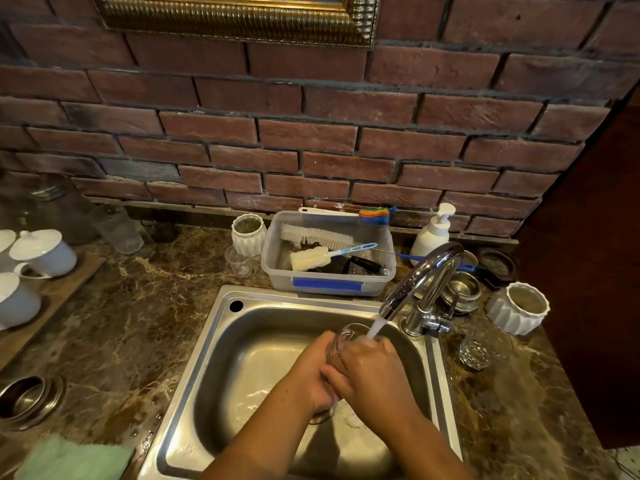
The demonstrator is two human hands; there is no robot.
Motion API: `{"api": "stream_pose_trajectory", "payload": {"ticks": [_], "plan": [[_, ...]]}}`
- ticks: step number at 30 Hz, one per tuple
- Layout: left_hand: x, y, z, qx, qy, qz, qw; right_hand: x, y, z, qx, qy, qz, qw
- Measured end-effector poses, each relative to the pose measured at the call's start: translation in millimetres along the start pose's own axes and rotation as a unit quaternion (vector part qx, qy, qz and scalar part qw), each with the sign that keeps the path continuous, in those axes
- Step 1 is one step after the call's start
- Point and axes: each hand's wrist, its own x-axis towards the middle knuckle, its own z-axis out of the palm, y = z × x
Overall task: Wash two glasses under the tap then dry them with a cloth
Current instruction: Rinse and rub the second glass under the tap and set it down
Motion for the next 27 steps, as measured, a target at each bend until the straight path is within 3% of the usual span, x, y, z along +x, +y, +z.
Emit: {"api": "stream_pose_trajectory", "payload": {"ticks": [4,6,8,9,11,12,13,14,15,16,17,20,22,23,25,27], "plan": [[-6.1,-0.2,5.1,-0.01,0.027,0.073,0.997,-4.4,0.1,13.8,0.162,0.034,0.091,0.982],[-5.8,3.3,11.7,0.111,0.102,0.173,0.973,-5.1,-2.2,15.5,0.337,0.064,0.164,0.925],[-3.4,7.0,18.2,0.29,0.169,0.297,0.894,-1.5,-2.7,13.6,0.509,0.073,0.269,0.814],[-3.0,8.1,19.7,0.368,0.179,0.36,0.839,0.5,-0.8,11.5,0.611,0.061,0.324,0.72],[-8.1,9.6,21.4,0.515,0.16,0.47,0.699,-0.1,5.0,7.1,0.784,0.015,0.375,0.495],[-11.4,9.7,22.3,0.58,0.138,0.511,0.619,-1.7,7.9,4.1,0.826,0.004,0.379,0.418],[-12.5,9.1,22.5,0.623,0.113,0.539,0.555,-3.5,10.7,1.3,0.847,-0.002,0.375,0.377],[-11.9,9.0,21.9,0.643,0.094,0.552,0.522,-4.2,13.5,0.8,0.857,-0.005,0.365,0.363],[-11.1,8.8,21.3,0.645,0.084,0.548,0.526,-3.5,15.3,0.6,0.858,-0.007,0.355,0.371],[-11.5,8.9,21.2,0.625,0.077,0.534,0.565,-2.6,16.9,1.7,0.845,0.0,0.348,0.407],[-9.2,8.9,19.6,0.587,0.069,0.507,0.627,-0.7,17.7,2.0,0.814,0.01,0.338,0.473],[2.0,5.1,19.0,0.418,0.066,0.367,0.828,2.7,14.0,0.8,0.598,0.055,0.296,0.743],[6.1,2.6,18.5,0.265,0.076,0.227,0.934,0.6,13.0,5.6,0.461,0.056,0.223,0.857],[4.9,2.9,16.6,0.193,0.078,0.158,0.965,-2.2,12.4,8.0,0.394,0.05,0.172,0.902],[1.7,5.1,6.4,0.104,0.046,0.048,0.992,-7.1,13.1,11.7,0.21,0.034,0.074,0.974],[-0.7,6.2,-3.2,0.054,-0.012,0.0,0.998,-7.4,18.3,13.8,0.107,0.037,0.018,0.993]]}}
